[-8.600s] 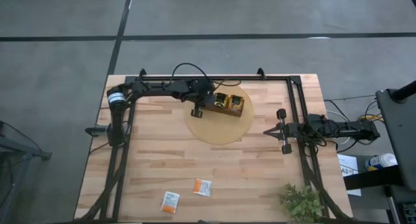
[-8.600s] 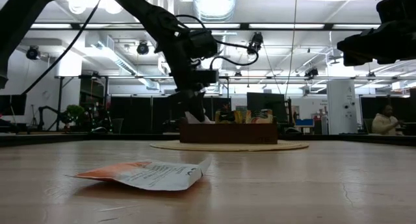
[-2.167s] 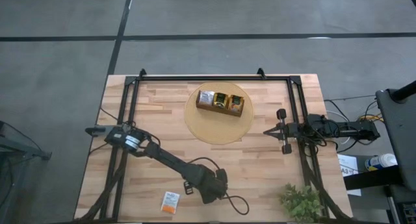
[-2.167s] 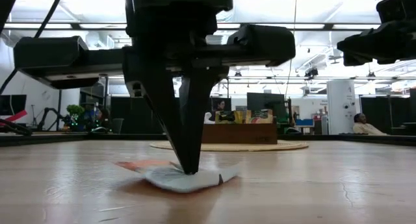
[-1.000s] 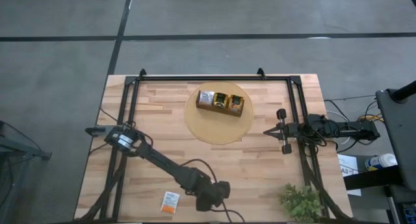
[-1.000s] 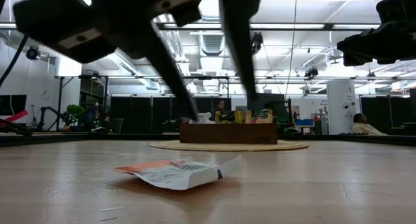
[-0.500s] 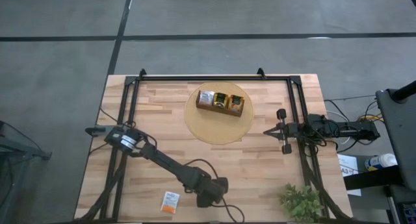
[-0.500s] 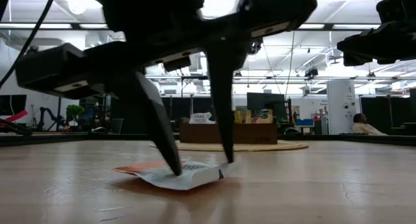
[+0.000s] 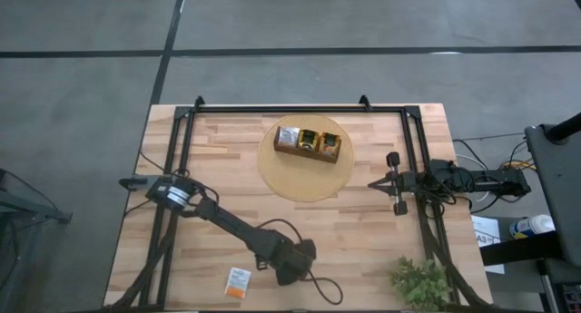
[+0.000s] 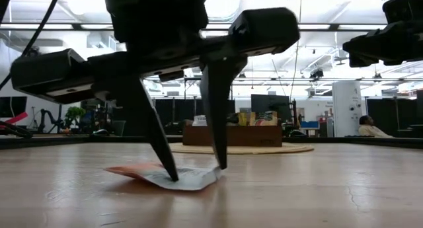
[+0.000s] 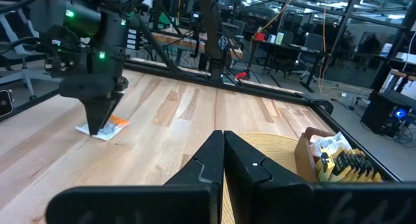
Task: Pick & Place Tea
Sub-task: Put the right white tea bag into the left section of wooden organizer
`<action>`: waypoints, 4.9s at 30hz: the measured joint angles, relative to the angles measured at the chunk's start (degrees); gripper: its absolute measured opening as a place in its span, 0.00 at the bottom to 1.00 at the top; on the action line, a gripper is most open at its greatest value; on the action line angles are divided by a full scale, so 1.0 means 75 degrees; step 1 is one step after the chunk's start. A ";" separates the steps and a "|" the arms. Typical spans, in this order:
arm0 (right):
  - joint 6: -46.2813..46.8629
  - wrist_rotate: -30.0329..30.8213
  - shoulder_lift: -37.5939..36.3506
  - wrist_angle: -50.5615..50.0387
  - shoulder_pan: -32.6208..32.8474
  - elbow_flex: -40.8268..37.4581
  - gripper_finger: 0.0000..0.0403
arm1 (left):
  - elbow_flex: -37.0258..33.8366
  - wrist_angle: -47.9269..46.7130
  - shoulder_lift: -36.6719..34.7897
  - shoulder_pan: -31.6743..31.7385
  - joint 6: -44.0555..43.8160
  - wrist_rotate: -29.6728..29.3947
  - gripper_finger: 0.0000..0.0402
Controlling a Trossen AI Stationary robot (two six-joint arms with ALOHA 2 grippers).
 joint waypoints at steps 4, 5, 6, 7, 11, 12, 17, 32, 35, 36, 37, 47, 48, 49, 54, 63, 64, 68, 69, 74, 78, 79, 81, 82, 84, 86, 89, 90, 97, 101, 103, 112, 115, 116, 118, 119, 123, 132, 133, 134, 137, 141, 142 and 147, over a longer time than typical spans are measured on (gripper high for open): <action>0.0000 0.0000 0.0000 0.0000 -0.0001 0.0000 0.02 | -0.0086 -0.0309 -0.0028 0.0009 -0.0312 0.0003 0.38; 0.0000 0.0000 0.0000 0.0000 0.0000 0.0001 0.02 | -0.0119 -0.0371 -0.0039 0.0009 -0.0343 0.0006 0.38; 0.0000 0.0000 0.0000 0.0002 0.0000 0.0001 0.02 | -0.0146 -0.0465 -0.0044 0.0009 -0.0383 0.0011 0.38; 0.0000 0.0000 0.0000 0.0003 -0.0003 0.0000 0.02 | -0.0204 -0.0516 -0.0077 0.0009 -0.0398 0.0012 0.38; 0.0000 0.0000 0.0000 0.0000 0.0000 0.0000 0.02 | -0.0625 -0.0520 -0.0342 0.0004 -0.0365 0.0068 0.38; 0.0000 0.0000 0.0000 0.0003 -0.0002 0.0000 0.02 | -0.0765 -0.0524 -0.0439 0.0000 -0.0317 0.0104 0.38; 0.0000 0.0000 -0.0003 0.0003 0.0000 0.0000 0.02 | -0.1723 -0.0164 -0.1088 0.0000 -0.0156 0.0144 0.38; 0.0000 0.0000 -0.0003 0.0002 -0.0003 0.0001 0.02 | -0.3539 0.0868 -0.2178 -0.0048 0.0152 0.0121 0.35; 0.0000 0.0000 -0.0003 0.0003 -0.0003 0.0003 0.02 | -0.3454 0.0704 -0.2198 -0.0058 0.0285 -0.0264 0.33; 0.0000 0.0000 -0.0003 0.0000 0.0000 0.0001 0.02 | -0.3419 0.0632 -0.2198 -0.0052 0.0310 -0.0288 0.33; 0.0000 0.0000 -0.0003 0.0001 -0.0001 0.0000 0.02 | -0.3404 0.0596 -0.2198 -0.0038 0.0352 -0.0297 0.33; 0.0000 0.0000 -0.0003 0.0003 -0.0002 0.0003 0.02 | -0.3385 0.0551 -0.1945 -0.0026 0.0635 -0.0111 0.33; 0.0000 0.0000 -0.0003 0.0001 -0.0003 0.0000 0.02 | -0.3385 0.0551 -0.1938 -0.0026 0.0674 -0.0072 0.33; 0.0000 0.0000 -0.0003 0.0000 0.0000 0.0000 0.02 | -0.3385 0.0551 -0.1935 -0.0020 0.0705 -0.0034 0.33; 0.0000 0.0000 -0.0003 0.0001 0.0000 0.0000 0.02 | -0.3385 0.0530 -0.1933 0.0050 0.1015 0.0124 0.33; 0.0000 0.0000 -0.0003 0.0001 -0.0003 0.0001 0.02 | -0.3380 -0.0068 -0.1933 0.0201 0.0996 0.0285 0.31; 0.0000 0.0000 -0.0003 0.0000 -0.0002 0.0002 0.02 | -0.3377 -0.0129 -0.1933 0.0208 0.0974 0.0340 0.29; 0.0000 0.0000 -0.0003 0.0001 -0.0003 0.0001 0.02 | -0.3382 -0.0272 -0.1933 0.0216 0.0674 0.0363 0.17; 0.0000 0.0000 -0.0003 0.0001 -0.0002 0.0001 0.02 | -0.3382 -0.0271 -0.1933 0.0219 0.0637 0.0350 0.14; 0.0000 0.0000 -0.0003 0.0001 -0.0001 0.0000 0.02 | -0.3385 -0.0190 -0.1933 0.0230 0.0558 0.0341 0.01; 0.0000 0.0000 -0.0003 0.0001 -0.0001 0.0000 0.02 | -0.3360 -0.0138 -0.1972 0.0232 0.0422 0.0235 0.00; 0.0000 0.0000 -0.0003 0.0003 0.0000 0.0000 0.02 | -0.3322 -0.0157 -0.2014 0.0243 0.0333 0.0113 0.00; 0.0000 0.0000 -0.0003 0.0001 -0.0001 0.0001 0.02 | -0.3255 -0.0166 -0.2119 0.0279 0.0041 -0.0165 0.00; 0.0000 0.0000 -0.0003 0.0003 -0.0003 0.0000 0.02 | -0.3227 -0.0158 -0.2181 0.0326 -0.0130 -0.0315 0.00; 0.0000 0.0000 -0.0003 0.0003 -0.0003 0.0000 0.02 | -0.3172 -0.0154 -0.2326 0.0476 -0.0471 -0.0597 0.00; 0.0000 0.0000 -0.0003 0.0002 -0.0002 0.0002 0.02 | -0.3105 -0.0144 -0.2640 0.0614 -0.0777 -0.0915 0.00; 0.0000 0.0000 -0.0001 0.0003 -0.0001 0.0002 0.02 | -0.3077 -0.0046 -0.3161 0.0777 -0.1132 -0.1553 0.00; 0.0000 0.0000 -0.0002 0.0001 -0.0002 0.0001 0.02 | -0.3091 -0.0033 -0.3308 0.0841 -0.1212 -0.1762 0.00; 0.0000 0.0000 0.0000 0.0002 0.0000 0.0002 0.02 | -0.3111 0.0581 -0.4468 0.1395 -0.1596 -0.3529 0.00; 0.0000 0.0000 0.0000 0.0000 -0.0003 0.0000 0.02 | -0.3144 0.1090 -0.4915 0.1784 -0.1725 -0.4281 0.00; 0.0000 0.0000 0.0000 0.0000 0.0000 0.0003 0.02 | -0.3144 0.1378 -0.5108 0.2009 -0.1938 -0.4373 0.00; 0.0000 0.0000 -0.0001 0.0003 -0.0003 0.0001 0.02 | -0.3838 0.4161 -0.5479 0.3277 -0.1180 -0.4403 0.00; 0.0000 0.0000 0.0000 0.0003 -0.0003 0.0000 0.02 | -0.4380 0.5593 -0.5513 0.3573 -0.0509 -0.4326 0.00; 0.0000 0.0000 0.0000 0.0000 0.0000 0.0000 0.02 | -0.4566 0.6088 -0.5521 0.3666 -0.0354 -0.4318 0.00; 0.0000 0.0000 0.0000 0.0001 -0.0003 0.0002 0.02 | -0.4934 0.6843 -0.5529 0.3861 -0.0216 -0.4273 0.00; 0.0000 0.0000 0.0000 0.0003 0.0000 0.0001 0.02 | -0.5122 0.7118 -0.5532 0.3974 -0.0176 -0.4245 0.00; 0.0000 0.0000 0.0000 0.0003 0.0000 0.0003 0.02 | -0.5827 0.8049 -0.5521 0.4395 0.0250 -0.4077 0.00; 0.0000 0.0000 0.0000 0.0003 -0.0003 0.0003 0.02 | -0.6423 0.9298 -0.4666 0.5352 0.0644 -0.3653 0.00; 0.0000 0.0000 0.0000 0.0001 -0.0002 0.0000 0.02 | -0.6373 0.9352 -0.4525 0.5430 0.0642 -0.3646 0.00; 0.0000 0.0000 0.0000 0.0003 -0.0001 0.0001 0.02 | -0.6281 0.9383 -0.4379 0.5500 0.0642 -0.3645 0.00; 0.0000 0.0000 0.0000 0.0001 -0.0003 0.0000 0.02 | -0.5958 0.9469 -0.4014 0.5712 0.0549 -0.3716 0.00; 0.0000 0.0000 0.0000 0.0003 -0.0003 0.0001 0.02 | -0.5389 0.9574 -0.3548 0.5930 0.0032 -0.3779 0.00; 0.0000 0.0000 0.0000 0.0002 0.0000 0.0001 0.02 | -0.5274 0.9557 -0.3423 0.5952 -0.0137 -0.3823 0.00; 0.0000 0.0000 0.0000 0.0000 0.0000 0.0000 0.02 | -0.4940 0.9547 -0.2880 0.5971 -0.0821 -0.3868 0.00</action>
